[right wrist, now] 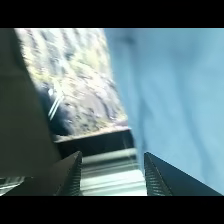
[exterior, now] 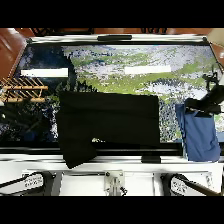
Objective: Fold the shirts.
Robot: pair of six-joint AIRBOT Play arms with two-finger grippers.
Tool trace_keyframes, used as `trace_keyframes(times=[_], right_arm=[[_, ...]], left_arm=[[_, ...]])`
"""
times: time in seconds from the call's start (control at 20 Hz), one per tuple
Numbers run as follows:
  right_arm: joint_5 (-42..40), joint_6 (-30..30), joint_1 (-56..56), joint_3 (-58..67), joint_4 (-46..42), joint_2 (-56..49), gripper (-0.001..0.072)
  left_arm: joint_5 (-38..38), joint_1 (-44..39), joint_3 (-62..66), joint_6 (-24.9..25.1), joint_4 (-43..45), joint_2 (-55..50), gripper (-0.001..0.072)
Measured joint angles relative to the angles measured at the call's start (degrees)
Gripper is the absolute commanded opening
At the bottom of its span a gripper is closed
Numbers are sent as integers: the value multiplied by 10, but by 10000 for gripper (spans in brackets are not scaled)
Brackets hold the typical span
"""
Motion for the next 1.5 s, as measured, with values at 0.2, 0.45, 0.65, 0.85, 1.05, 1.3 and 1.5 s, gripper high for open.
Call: trace_keyframes(times=[0.2, 0.45, 0.65, 0.85, 1.05, 1.3, 1.5], right_arm=[[-6, -5, -16, -36, 7, 30, 506], [-11, -25, -22, -55, 38, 39, 600], [-15, -44, -23, -112, 68, 41, 668], [-31, -52, -23, -195, 108, 41, 668], [-70, -53, -23, -270, 159, 41, 667], [-138, -57, 3, -343, 219, 42, 667], [-189, -50, 44, -370, 238, 42, 546]], left_arm=[[46, 9, -136, 37, -3, 60, 489], [89, 12, -205, 59, -17, 78, 486], [109, 6, -224, 61, -29, 79, 477], [130, -35, -245, 56, -46, 78, 350], [173, -82, -253, 42, -53, 78, 36], [172, -102, -255, 39, -59, 78, 36], [165, -106, -247, 38, -57, 79, 36]])
